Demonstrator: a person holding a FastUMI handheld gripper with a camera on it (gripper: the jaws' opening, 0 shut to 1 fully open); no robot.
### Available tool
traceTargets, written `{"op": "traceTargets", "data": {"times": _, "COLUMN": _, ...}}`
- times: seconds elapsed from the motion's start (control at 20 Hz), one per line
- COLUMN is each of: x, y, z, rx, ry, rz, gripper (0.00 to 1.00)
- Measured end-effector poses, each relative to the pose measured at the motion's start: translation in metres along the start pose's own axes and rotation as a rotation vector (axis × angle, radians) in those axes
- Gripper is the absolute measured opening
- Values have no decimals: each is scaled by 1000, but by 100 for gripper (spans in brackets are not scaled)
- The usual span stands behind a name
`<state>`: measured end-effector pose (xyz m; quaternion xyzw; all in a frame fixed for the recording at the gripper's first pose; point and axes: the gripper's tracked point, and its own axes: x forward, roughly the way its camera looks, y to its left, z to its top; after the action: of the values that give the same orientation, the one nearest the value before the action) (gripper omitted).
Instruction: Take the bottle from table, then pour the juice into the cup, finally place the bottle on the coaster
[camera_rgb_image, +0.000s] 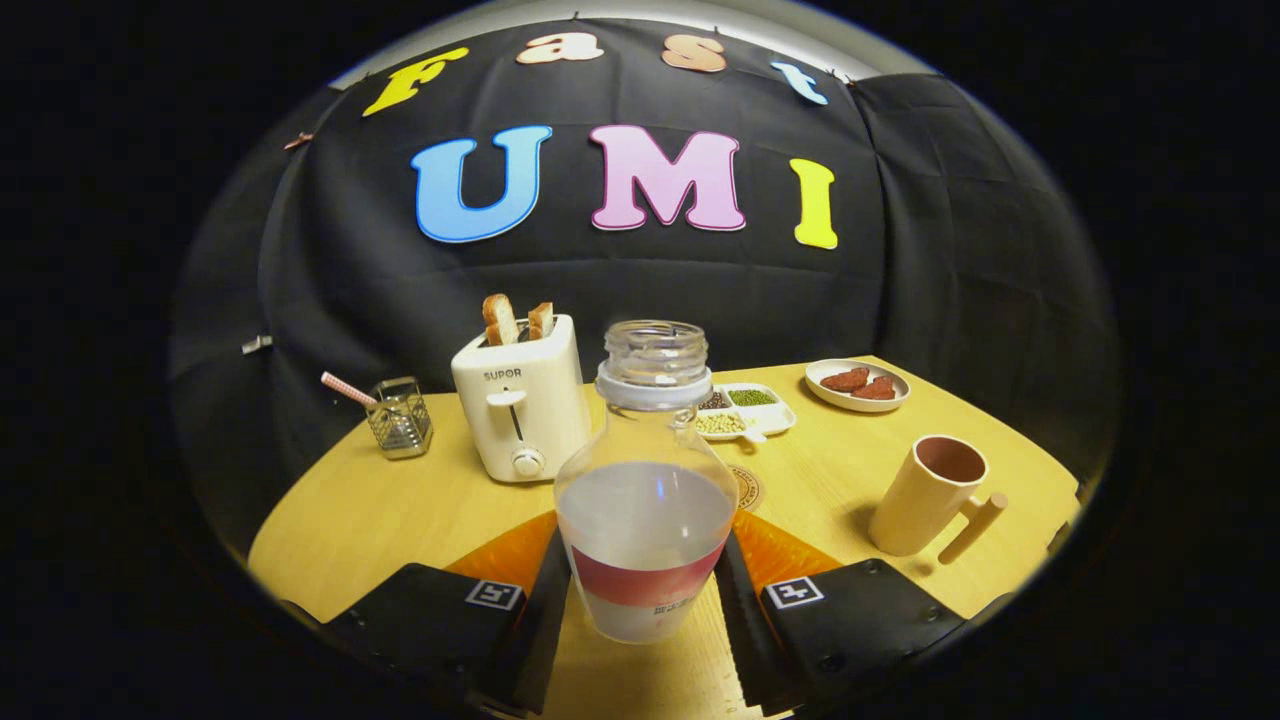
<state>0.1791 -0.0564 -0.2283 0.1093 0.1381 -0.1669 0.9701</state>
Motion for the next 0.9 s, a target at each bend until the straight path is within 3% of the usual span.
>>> {"op": "traceTargets", "data": {"times": 0.45, "x": -11, "y": -36, "z": 57, "rx": 308, "ry": 19, "rz": 27, "gripper": 73}}
{"op": "traceTargets", "data": {"times": 0.65, "x": -8, "y": -54, "z": 63, "rx": 437, "ry": 75, "rz": 78, "gripper": 73}}
{"op": "traceTargets", "data": {"times": 0.9, "x": 1, "y": -83, "z": 50, "rx": 670, "ry": 168, "rz": 65, "gripper": 73}}
